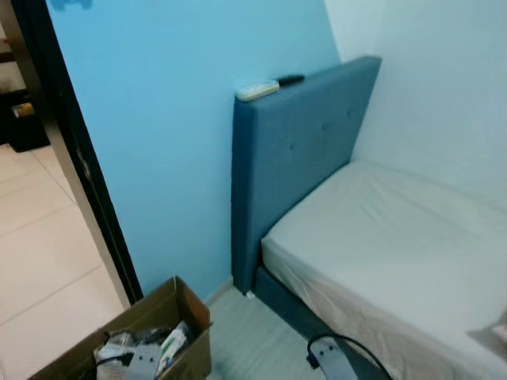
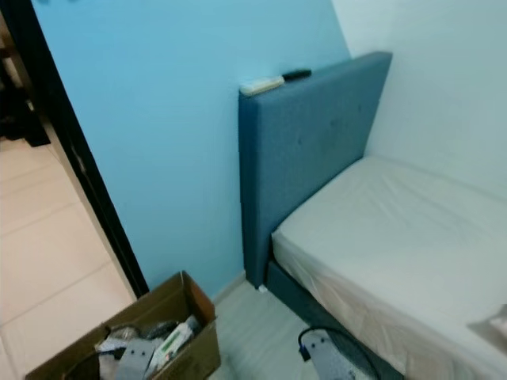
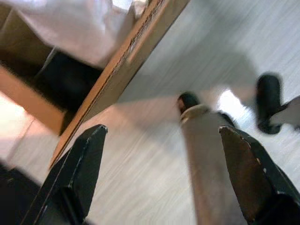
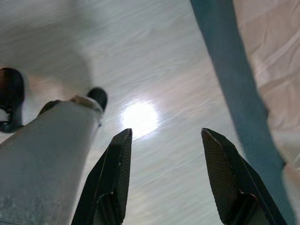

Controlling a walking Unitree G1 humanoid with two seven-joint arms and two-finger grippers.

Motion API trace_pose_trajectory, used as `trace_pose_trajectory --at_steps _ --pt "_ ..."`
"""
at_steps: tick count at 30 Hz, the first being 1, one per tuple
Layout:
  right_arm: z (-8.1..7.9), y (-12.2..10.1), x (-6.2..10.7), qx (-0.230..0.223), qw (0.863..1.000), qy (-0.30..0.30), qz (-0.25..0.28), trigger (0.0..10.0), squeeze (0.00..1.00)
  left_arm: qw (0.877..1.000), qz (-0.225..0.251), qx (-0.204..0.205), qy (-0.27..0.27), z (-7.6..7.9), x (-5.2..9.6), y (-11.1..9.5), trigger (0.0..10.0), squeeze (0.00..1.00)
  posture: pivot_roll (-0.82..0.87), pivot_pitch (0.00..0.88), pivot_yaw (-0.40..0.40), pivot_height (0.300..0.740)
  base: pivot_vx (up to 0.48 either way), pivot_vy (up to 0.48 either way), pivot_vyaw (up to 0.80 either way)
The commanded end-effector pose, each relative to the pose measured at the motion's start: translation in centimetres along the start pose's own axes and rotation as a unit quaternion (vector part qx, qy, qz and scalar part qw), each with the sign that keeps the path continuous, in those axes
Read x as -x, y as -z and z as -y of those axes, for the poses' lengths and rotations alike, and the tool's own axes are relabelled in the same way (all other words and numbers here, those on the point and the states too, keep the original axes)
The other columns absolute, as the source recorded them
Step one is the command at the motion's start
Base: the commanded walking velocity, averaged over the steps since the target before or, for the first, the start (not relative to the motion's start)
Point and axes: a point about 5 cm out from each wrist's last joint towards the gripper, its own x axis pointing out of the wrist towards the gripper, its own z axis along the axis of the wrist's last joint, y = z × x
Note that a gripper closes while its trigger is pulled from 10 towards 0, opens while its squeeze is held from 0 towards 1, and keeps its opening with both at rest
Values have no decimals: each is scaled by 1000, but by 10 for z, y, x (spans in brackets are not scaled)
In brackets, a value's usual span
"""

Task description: Clean up the room

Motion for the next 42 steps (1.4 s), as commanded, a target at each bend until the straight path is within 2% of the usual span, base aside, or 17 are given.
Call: trace_pose_trajectory --at_steps 1,42 --pt "1 -2 0 5 1000 4 2 10000 0 1000 10 -6 -1 -2 -1 -7 10000 0 -7 0 2 740 0 0 -750" --pt "8 2 1 2 1000 23 -11 10000 0 1000 26 7 6 0 -1 -12 10000 0 -16 0 2 740 0 0 -756"
